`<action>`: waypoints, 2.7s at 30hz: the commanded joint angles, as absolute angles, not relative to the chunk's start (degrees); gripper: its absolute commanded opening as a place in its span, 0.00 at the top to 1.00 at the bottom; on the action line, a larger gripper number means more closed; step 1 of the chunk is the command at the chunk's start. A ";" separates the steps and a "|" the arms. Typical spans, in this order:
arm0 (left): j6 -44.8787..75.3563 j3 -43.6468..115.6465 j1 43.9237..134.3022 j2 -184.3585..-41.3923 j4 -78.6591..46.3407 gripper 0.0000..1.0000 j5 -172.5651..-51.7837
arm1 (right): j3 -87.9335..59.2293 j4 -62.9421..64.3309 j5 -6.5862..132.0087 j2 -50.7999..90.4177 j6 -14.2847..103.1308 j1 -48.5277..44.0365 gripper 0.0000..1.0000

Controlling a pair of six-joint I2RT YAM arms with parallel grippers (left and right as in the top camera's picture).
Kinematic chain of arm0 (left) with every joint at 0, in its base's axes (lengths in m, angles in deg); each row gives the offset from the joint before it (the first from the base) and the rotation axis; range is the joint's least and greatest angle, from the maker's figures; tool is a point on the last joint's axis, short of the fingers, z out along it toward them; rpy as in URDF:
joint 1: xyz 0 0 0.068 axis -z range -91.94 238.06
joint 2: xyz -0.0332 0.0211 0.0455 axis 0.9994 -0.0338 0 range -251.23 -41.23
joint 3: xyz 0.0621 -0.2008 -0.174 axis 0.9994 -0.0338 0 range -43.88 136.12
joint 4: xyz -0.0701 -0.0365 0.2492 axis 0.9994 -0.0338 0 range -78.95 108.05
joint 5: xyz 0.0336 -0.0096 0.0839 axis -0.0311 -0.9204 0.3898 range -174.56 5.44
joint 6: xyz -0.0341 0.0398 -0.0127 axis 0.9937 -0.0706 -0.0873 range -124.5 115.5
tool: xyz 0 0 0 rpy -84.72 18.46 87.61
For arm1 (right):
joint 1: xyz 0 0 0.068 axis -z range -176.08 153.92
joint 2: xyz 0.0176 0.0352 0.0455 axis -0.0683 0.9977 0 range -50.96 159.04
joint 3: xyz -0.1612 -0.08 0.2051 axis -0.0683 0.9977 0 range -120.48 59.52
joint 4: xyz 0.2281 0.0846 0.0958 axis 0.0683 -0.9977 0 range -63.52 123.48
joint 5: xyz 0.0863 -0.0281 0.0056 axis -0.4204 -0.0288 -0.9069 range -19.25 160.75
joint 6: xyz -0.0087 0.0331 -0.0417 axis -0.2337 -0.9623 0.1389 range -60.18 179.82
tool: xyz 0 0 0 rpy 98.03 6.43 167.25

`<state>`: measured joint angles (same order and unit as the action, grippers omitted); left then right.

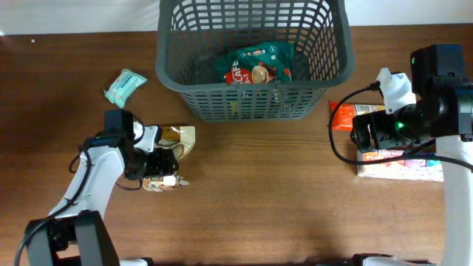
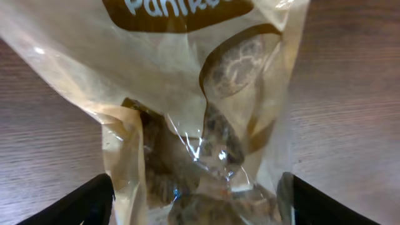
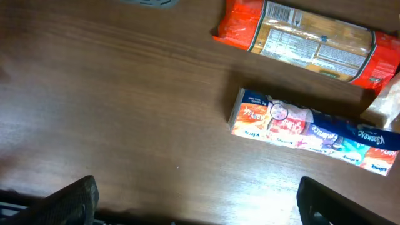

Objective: Pack container
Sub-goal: 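Lower the left gripper onto the clear Danish cookie bag and grasp, then lift the cookie bag and carry it over the basket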

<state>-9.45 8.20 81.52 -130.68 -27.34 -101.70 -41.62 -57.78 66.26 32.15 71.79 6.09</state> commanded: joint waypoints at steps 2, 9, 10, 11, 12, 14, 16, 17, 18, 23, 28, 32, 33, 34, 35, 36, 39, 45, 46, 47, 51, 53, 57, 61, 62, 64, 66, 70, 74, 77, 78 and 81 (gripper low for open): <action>-10.17 5.49 81.69 -129.39 -25.74 0.26 -101.29 | -42.65 -57.85 66.28 32.15 71.37 6.25 0.01; -8.77 0.99 81.69 -129.39 -21.07 0.31 -101.29 | -42.65 -57.89 65.32 32.15 71.39 6.25 0.01; -8.62 0.57 81.69 -129.39 -20.59 0.37 -101.29 | -42.65 -57.89 64.78 32.15 71.37 6.25 0.01; -8.29 0.11 81.69 -129.39 -20.02 0.41 -101.29 | -42.65 -57.89 64.25 32.15 71.37 6.25 0.01; -7.98 -0.22 81.69 -129.39 -19.58 0.46 -101.29 | -42.65 -58.00 63.49 32.13 71.37 6.25 0.01; -7.94 -0.70 81.69 -129.39 -18.92 0.56 -101.29 | -42.65 -58.37 62.72 32.13 71.37 6.25 0.01; -7.74 -0.79 81.69 -129.41 -18.75 0.66 -101.29 | -42.65 -58.85 62.13 32.13 71.37 6.25 0.01; -7.74 -0.79 81.69 -129.39 -18.73 0.72 -101.31 | -42.65 -59.16 62.13 32.15 71.37 6.25 0.01; -7.74 -0.79 81.69 -129.39 -18.75 0.79 -101.31 | -42.65 -59.40 62.15 32.13 71.37 6.25 0.01; -7.77 -0.79 81.67 -129.39 -18.79 0.98 -102.45 | -42.65 -60.71 62.15 32.13 71.37 6.25 0.01; -7.77 -0.41 81.63 -129.30 -18.88 0.98 -105.64 | -42.65 -61.50 62.15 32.13 71.37 6.25 0.01; -7.79 1.75 81.50 -128.25 -20.91 0.98 -108.37 | -42.65 -62.26 62.18 32.13 71.39 6.25 0.01; -7.79 2.67 81.34 -127.62 -21.90 0.98 -108.90 | -42.65 -62.37 62.18 32.13 71.39 6.25 0.01; -7.79 4.35 80.84 -126.31 -23.84 0.98 -109.35 | -42.65 -62.59 62.18 32.13 71.39 6.25 0.01; -7.79 5.44 80.40 -125.28 -25.11 0.98 -109.40 | -42.65 -62.68 62.20 32.13 71.42 6.25 0.01; -7.79 6.65 79.81 -124.08 -26.57 0.98 -109.42 | -42.65 -62.79 62.22 32.13 71.42 6.25 0.01; -7.81 10.49 77.26 -119.84 -31.14 0.98 -109.38 | -42.65 -62.79 62.37 32.13 71.42 6.25 0.01; -7.70 20.87 70.11 -110.57 -37.94 0.98 -110.25 | -42.65 -62.75 62.37 32.13 71.42 6.25 0.01; -7.28 23.19 69.15 -109.26 -38.40 0.98 -111.39 | -42.65 -62.75 62.37 32.13 71.42 6.25 0.01; -6.67 25.42 68.53 -108.14 -38.42 0.98 -112.72 | -42.65 -62.75 62.37 32.13 71.42 6.25 0.01; -2.67 36.79 69.30 -106.53 -36.43 0.98 -123.19 | -42.65 -62.72 62.35 32.13 71.42 6.25 0.01; -0.97 40.68 70.98 -107.18 -34.53 0.98 -124.92 | -42.65 -62.57 62.35 32.13 71.39 6.25 0.01; -0.62 46.69 76.93 -110.44 -29.61 0.98 -124.76 | -42.65 -62.55 62.35 32.13 71.39 6.25 0.01; -0.16 50.01 83.59 -116.69 -22.51 0.98 -124.87 | -42.65 -62.53 62.35 32.13 71.42 6.25 0.01; 0.19 50.69 84.91 -118.46 -20.89 0.98 -124.90 | -42.65 -62.53 62.35 32.13 71.39 6.25 0.01; 0.93 52.76 87.99 -123.09 -17.44 0.98 -124.90 | -42.65 -62.55 62.35 32.13 71.42 6.25 0.01; 1.09 55.80 90.87 -128.40 -15.41 0.98 -124.87 | -42.65 -62.57 62.35 32.13 71.39 6.25 0.01; 1.04 64.79 95.94 -140.12 -14.90 0.98 -124.83 | -42.65 -62.68 62.35 32.13 71.39 6.25 0.01; 1.06 71.63 99.20 -149.69 -14.90 0.98 -123.34 | -42.65 -63.31 62.33 32.13 71.37 6.25 0.01; 1.06 73.81 100.82 -154.55 -14.95 0.98 -122.16 | -42.65 -63.82 62.33 32.13 71.39 6.25 0.01; 1.06 73.83 101.25 -155.73 -14.92 0.98 -121.09 | -42.65 -63.84 62.33 32.13 71.39 6.25 0.01; 1.06 73.83 102.26 -158.57 -15.84 0.98 -119.19 | -42.65 -63.84 62.33 32.13 71.37 6.25 0.01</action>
<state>0.78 71.95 101.43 -156.10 -15.32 -121.77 -41.62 -63.51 63.16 32.15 71.79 6.09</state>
